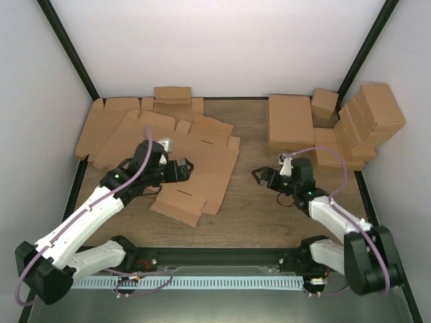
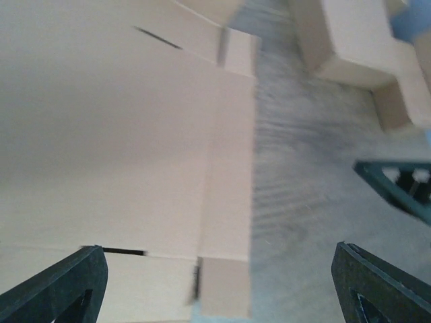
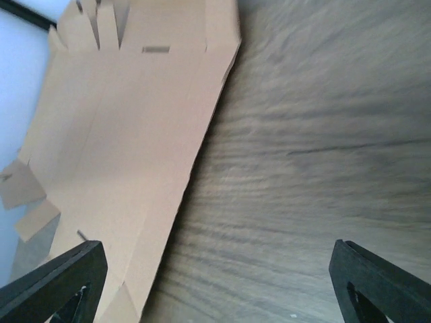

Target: Fold the paper box

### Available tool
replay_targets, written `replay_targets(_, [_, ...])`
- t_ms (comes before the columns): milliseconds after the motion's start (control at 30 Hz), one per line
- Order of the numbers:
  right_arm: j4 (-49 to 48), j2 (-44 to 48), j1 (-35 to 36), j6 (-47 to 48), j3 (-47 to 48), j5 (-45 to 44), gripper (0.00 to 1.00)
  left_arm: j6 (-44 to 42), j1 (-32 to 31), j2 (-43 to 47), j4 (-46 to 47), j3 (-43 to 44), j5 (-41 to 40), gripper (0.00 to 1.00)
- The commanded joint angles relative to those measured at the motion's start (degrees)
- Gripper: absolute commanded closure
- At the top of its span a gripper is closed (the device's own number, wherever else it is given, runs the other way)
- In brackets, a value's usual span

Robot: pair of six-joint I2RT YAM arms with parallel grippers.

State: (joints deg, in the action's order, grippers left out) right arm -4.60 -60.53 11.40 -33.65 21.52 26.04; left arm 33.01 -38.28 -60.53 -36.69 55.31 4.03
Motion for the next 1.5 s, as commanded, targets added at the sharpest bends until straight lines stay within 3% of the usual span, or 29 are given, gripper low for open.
replay_targets(0, [-2.3, -8.3, 5.6, -3.8, 5.4, 3.3, 0.07, 1.4, 9.2, 3.2, -2.9, -4.5, -2.0, 0.06])
replay_targets(167, [-7.3, -17.9, 11.3, -9.6, 8.1, 4.9, 0.16, 4.2, 16.5, 8.2, -3.1, -10.5, 0.4, 0.06])
replay_targets(333, [-10.8, -24.3, 15.3, -14.5, 10.0, 2.3, 0.23, 9.1, 19.5, 12.6, -5.6, -14.9, -4.6, 0.06])
replay_targets(667, [-20.0, -34.7, 17.1, -20.7, 11.3, 2.5, 0.45, 13.0, 20.8, 17.5, -3.2, -16.5, -6.4, 0.05])
replay_targets(933, [-23.6, -41.1, 19.3, -23.5, 13.9, 1.9, 0.54, 12.0, 20.8, 17.9, 2.3, -16.9, -3.3, 0.05])
replay_targets(1200, [-24.7, -45.3, 21.0, -23.8, 17.3, 1.2, 0.55, 11.1, 20.8, 17.9, 2.8, -16.4, -3.0, 0.05])
replay_targets(1267, [-25.1, -45.1, 21.2, -23.8, 17.3, 0.8, 0.62, 10.9, 20.8, 18.0, 2.8, -16.4, -3.1, 0.05])
replay_targets(1467, [-20.2, -40.3, 21.2, -19.6, 18.3, -2.0, 0.94, 9.9, 20.8, 18.2, 1.8, -14.9, -4.4, 0.05])
